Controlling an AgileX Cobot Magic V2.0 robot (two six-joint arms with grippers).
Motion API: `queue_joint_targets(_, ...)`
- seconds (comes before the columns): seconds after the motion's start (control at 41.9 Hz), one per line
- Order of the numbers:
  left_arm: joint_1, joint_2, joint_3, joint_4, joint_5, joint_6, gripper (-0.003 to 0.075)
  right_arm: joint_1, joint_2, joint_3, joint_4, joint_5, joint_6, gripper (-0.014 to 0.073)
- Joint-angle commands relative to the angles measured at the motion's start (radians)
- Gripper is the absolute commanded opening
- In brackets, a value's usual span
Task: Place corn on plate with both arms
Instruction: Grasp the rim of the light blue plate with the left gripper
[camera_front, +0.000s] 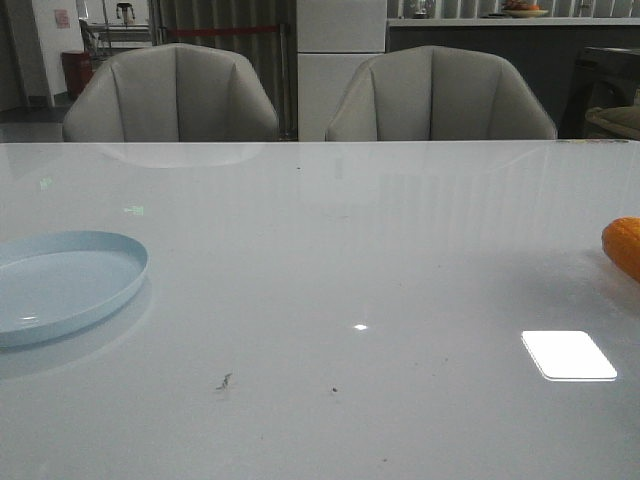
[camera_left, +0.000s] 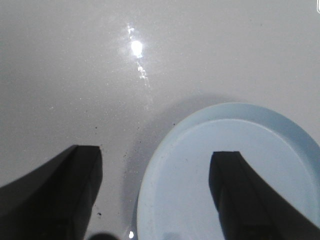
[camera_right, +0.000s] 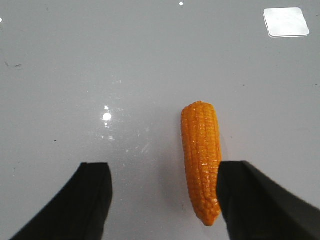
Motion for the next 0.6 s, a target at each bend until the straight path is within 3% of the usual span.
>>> queue_joint_targets(0.0, 0.007, 0.059, -0.122, -0.029, 0.062, -0.011, 0.0516, -0.005, -0.019, -0.037, -0.005, -0.074, -0.009, 0.0552)
queue_joint_targets(0.239, 0.007, 0.242, -0.280, -0.025, 0.235, -0.011, 0.0506, -0.005, -0.019, -0.037, -0.005, -0.068, -0.009, 0.0552)
queue_joint_targets(0.43, 0.007, 0.283, -0.300, -0.022, 0.264, -0.011, 0.0505, -0.005, -0.019, -0.037, -0.005, -0.052, -0.009, 0.0552)
queue_joint_targets(0.502, 0.007, 0.290, -0.300, -0.020, 0.271, -0.011, 0.0468, -0.005, -0.019, -0.037, -0.005, -0.052, -0.009, 0.0552)
queue_joint_targets(0.573, 0.007, 0.292, -0.300, -0.020, 0.282, -0.011, 0.0378, -0.005, -0.019, -0.037, -0.005, -0.053, -0.009, 0.0552)
